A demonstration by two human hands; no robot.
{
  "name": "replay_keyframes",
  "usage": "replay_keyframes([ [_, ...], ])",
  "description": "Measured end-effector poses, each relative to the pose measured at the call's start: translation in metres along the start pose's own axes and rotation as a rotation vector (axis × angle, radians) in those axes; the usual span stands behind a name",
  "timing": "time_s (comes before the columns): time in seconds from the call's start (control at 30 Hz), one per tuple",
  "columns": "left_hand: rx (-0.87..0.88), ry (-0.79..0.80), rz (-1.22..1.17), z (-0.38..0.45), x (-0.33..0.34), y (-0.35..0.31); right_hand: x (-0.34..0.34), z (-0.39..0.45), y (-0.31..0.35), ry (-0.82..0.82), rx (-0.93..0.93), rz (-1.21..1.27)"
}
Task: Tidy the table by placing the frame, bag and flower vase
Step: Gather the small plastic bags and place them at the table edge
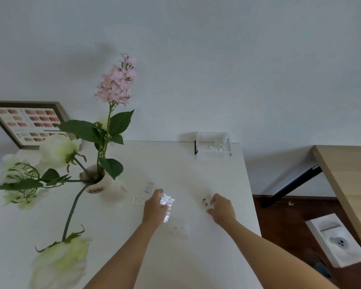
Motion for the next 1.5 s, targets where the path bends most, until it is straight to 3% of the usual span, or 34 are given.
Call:
replay_keyframes([
  [0.23,0.012,0.043,-0.047,0.029,-0.009,-0.043,-0.028,0.018,-0.012,-0.041,0.050,0.265],
  [0.53,0.158,-0.022,-0.176,0.072,-0.010,-0.117,-0.102,0.061,-0.001,-0.290,-0.068,0.530],
  [0.9,0.348,-0.190,-0.227,0.133,0.019,-0.197,-0.145,0.130,0.036,-0.523,-0.142,0.620],
  [1.2,0.366,-0.104,-0.292,0.156,0.058,-0.205,-0.127,0.170,0.047,-0.385,-0.179,0.550],
  [1.5,0.399,-0.040,-0.095,0.164,0.070,-0.188,-0.100,0.185,0.040,-0.406,-0.287,0.295],
])
Point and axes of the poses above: each hand's wrist, its own z-axis towards the middle knuckle, its own x-axis out of the palm, y = z × x, the point moved 1 cm from there along z, towards the middle knuckle, and after that the axes turned 6 degrees about -y, right-handed, at the moved point
